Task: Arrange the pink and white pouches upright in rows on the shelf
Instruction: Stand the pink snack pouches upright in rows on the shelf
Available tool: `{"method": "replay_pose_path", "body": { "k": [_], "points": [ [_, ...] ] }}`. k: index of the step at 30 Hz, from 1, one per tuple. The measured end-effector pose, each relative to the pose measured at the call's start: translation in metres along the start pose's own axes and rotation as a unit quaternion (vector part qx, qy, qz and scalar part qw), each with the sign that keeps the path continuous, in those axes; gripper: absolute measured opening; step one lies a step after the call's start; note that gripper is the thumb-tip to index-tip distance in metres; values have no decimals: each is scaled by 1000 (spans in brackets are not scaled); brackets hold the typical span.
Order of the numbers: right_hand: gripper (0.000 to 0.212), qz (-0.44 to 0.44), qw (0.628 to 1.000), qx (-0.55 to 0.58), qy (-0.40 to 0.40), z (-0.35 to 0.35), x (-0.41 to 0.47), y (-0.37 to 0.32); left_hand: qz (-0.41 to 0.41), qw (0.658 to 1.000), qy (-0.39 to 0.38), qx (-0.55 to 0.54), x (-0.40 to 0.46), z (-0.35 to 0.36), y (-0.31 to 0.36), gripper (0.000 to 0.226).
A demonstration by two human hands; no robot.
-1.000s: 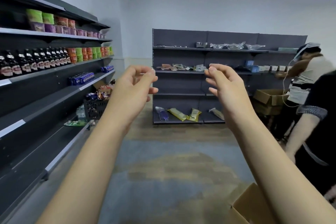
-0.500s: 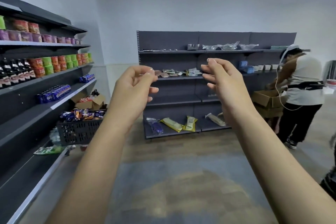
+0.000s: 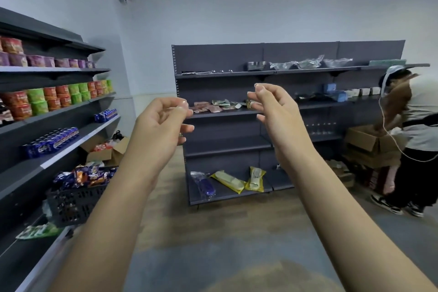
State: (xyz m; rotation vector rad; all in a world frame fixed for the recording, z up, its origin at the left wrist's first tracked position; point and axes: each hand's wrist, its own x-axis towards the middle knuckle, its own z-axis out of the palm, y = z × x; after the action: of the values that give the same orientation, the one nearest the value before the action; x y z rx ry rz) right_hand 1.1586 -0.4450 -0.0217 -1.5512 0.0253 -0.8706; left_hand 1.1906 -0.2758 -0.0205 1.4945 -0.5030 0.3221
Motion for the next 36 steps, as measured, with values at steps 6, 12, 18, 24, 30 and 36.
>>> {"method": "replay_pose_path", "body": {
  "k": [6, 12, 18, 24, 30, 36],
  "points": [
    [11, -15, 1000, 11, 5, 13, 121, 46, 19, 1000, 6, 15, 108, 45, -41, 13],
    [10, 7, 1000, 18, -16, 32, 206, 110, 12, 999, 7, 34, 193, 70, -100, 11],
    [10, 20, 1000, 3, -21, 58, 283, 172, 2, 1000, 10, 29, 277, 85, -164, 13],
    [11, 21, 1000, -6, -3, 100, 370, 231, 6, 1000, -8, 13, 378, 94, -227, 12],
    [10, -1, 1000, -13, 5, 159, 467, 267, 37, 999, -23, 12, 496, 92, -265, 14],
    [8, -4, 999, -30, 25, 195, 533, 315, 39, 997, -58, 11, 576, 97, -310, 12]
  ]
}}
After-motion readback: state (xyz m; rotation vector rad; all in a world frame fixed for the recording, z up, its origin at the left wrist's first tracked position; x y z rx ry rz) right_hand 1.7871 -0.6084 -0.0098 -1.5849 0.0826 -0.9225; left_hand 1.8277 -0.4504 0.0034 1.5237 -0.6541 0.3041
